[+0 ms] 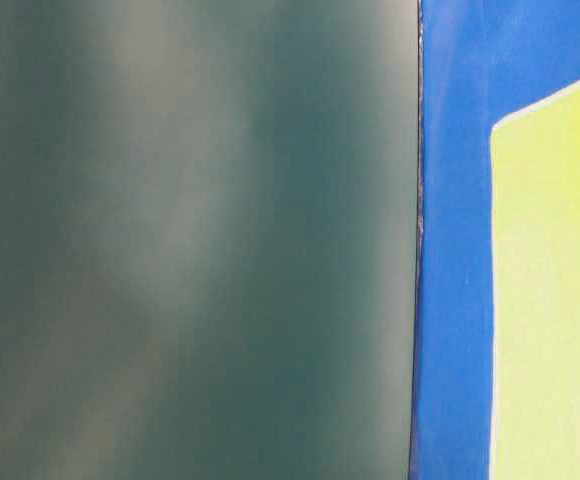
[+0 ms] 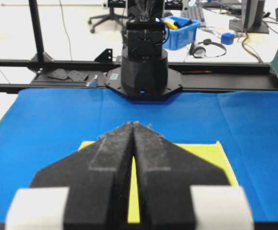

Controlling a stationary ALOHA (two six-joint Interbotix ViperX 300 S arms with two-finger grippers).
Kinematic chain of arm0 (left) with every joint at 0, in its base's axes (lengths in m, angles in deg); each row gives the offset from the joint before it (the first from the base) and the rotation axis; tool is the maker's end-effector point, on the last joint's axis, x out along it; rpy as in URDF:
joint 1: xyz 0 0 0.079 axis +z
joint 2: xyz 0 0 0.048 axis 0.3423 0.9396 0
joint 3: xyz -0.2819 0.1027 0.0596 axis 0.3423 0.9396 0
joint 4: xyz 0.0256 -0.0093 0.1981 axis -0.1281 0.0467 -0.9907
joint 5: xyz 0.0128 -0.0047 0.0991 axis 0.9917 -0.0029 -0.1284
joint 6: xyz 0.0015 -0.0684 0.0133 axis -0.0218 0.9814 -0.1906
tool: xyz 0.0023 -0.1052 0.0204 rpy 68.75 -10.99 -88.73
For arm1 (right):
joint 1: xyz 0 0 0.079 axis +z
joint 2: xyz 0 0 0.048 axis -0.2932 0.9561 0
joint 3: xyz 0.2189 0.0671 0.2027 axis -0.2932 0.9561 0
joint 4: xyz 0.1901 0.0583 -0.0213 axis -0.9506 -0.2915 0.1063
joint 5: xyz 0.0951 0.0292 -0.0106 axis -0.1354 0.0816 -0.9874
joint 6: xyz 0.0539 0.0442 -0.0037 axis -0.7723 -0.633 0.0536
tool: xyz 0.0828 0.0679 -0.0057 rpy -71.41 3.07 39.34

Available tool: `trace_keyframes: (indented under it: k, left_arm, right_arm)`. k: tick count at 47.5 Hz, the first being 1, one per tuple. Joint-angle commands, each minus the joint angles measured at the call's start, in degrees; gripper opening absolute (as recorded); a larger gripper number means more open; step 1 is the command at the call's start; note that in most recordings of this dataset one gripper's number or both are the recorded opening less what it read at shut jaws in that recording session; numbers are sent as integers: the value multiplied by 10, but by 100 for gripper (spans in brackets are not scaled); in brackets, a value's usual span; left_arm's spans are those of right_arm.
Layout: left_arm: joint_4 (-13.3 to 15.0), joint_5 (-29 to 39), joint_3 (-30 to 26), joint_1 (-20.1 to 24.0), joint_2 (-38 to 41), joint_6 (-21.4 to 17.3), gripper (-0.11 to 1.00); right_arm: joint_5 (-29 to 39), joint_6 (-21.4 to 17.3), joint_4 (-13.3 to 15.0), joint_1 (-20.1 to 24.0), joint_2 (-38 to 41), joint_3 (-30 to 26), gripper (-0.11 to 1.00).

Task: Fold the yellow towel.
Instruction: 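Move both grippers to the towel's far corners and grasp them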

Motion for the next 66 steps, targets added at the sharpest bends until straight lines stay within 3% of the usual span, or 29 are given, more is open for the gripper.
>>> trace_keyframes:
  k: [1, 10, 28, 30, 34, 42, 45, 52, 66]
  left_arm:
    - [11, 11, -11, 0, 10, 4, 0]
    - [11, 14, -12, 22, 40, -4, 0]
    - [11, 15, -16, 124, 171, 3, 1]
    - [11, 14, -17, 135, 186, 3, 5]
    - [11, 10, -17, 158, 220, 3, 28]
    - [11, -41, -20, 199, 323, 3, 76]
    - [11, -58, -25, 211, 358, 3, 75]
    - [11, -74, -39, 239, 446, 3, 74]
    - [11, -83, -58, 262, 538, 3, 74]
  right_arm:
    - [-2, -4, -4, -4, 11, -8, 0]
    - [58, -12, -5, -37, 72, -47, 0]
    - [115, -16, -4, -152, 287, -136, 0]
    - [119, -16, -4, -162, 313, -147, 1]
    - [130, -16, -4, -186, 374, -170, 4]
    - [137, -14, 0, -222, 479, -204, 54]
    - [136, -13, 2, -229, 514, -217, 63]
    - [134, -12, 3, -238, 569, -237, 55]
    - [118, -12, 4, -258, 624, -247, 56]
